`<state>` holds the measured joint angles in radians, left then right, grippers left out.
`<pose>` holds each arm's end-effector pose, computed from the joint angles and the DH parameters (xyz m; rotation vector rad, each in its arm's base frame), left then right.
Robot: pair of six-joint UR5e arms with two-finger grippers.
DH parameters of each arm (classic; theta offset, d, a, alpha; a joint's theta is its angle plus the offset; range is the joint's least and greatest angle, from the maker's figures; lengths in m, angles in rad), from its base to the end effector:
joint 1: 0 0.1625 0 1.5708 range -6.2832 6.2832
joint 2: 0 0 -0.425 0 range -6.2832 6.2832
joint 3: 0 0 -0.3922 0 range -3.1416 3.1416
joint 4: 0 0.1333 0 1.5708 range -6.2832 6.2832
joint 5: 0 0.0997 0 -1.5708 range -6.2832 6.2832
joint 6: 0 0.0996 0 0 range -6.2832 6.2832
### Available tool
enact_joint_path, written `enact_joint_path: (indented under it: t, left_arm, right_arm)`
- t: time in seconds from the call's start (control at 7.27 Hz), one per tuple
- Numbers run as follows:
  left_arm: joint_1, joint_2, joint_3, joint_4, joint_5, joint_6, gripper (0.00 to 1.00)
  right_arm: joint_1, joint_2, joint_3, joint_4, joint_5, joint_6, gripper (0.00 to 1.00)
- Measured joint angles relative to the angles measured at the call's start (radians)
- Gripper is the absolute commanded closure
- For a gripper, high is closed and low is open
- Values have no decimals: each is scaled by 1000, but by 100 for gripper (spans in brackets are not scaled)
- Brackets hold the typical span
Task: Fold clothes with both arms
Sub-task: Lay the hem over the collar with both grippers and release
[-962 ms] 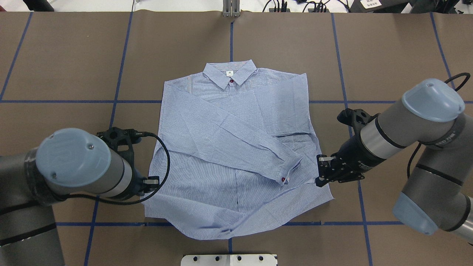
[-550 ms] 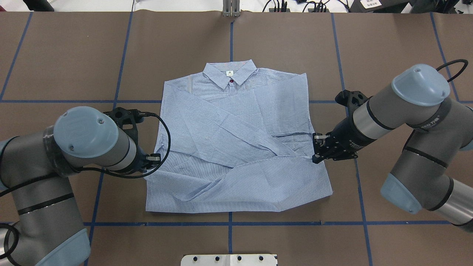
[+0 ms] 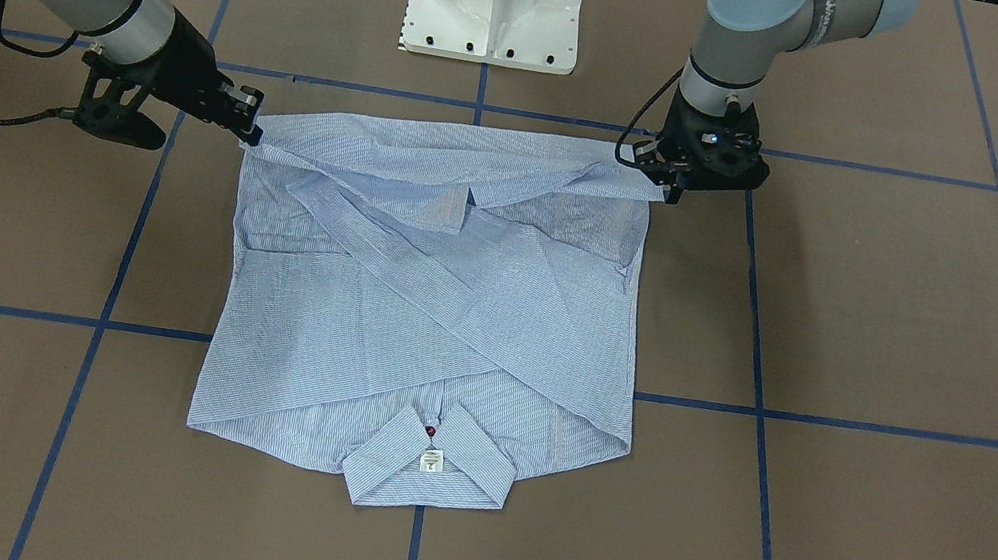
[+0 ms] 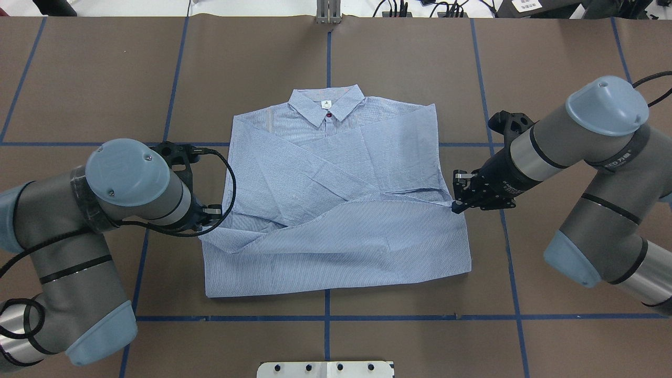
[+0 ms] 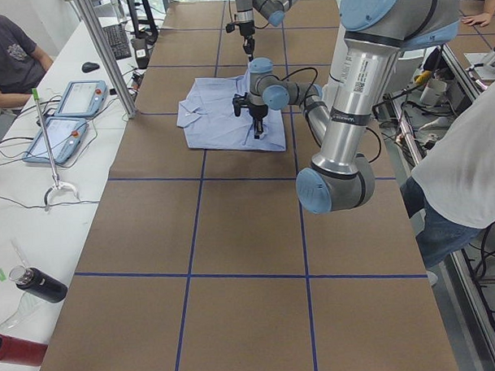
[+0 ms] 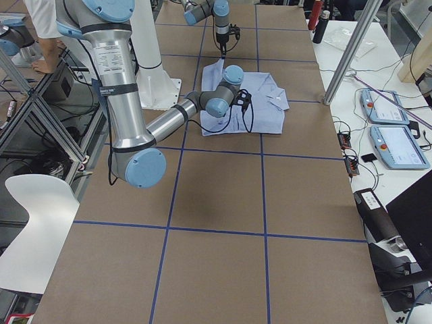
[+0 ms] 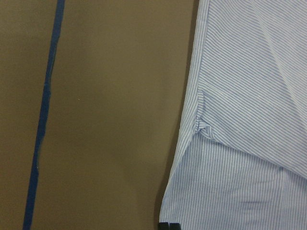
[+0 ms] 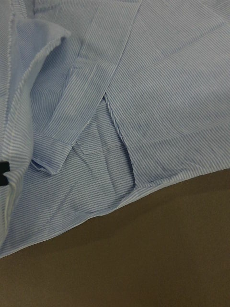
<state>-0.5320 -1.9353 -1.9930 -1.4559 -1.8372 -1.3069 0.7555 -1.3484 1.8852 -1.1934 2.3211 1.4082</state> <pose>0.4337 -0.3795 0.2950 0.0225 0.7155 -0.1671 -0.3551 -0.4243 0.3420 -0.2380 -1.0840 0.1883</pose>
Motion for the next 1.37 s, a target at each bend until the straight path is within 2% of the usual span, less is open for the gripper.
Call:
enact_joint_path:
  t: [0.82, 1.37]
  left_arm:
    - [-60, -8, 62, -34, -2, 48, 100]
    - [-124, -59, 63, -23, -52, 58, 100]
  right_arm:
    - [27, 7, -41, 1, -10, -14, 100]
    - [83, 95, -103, 0, -4, -17, 100]
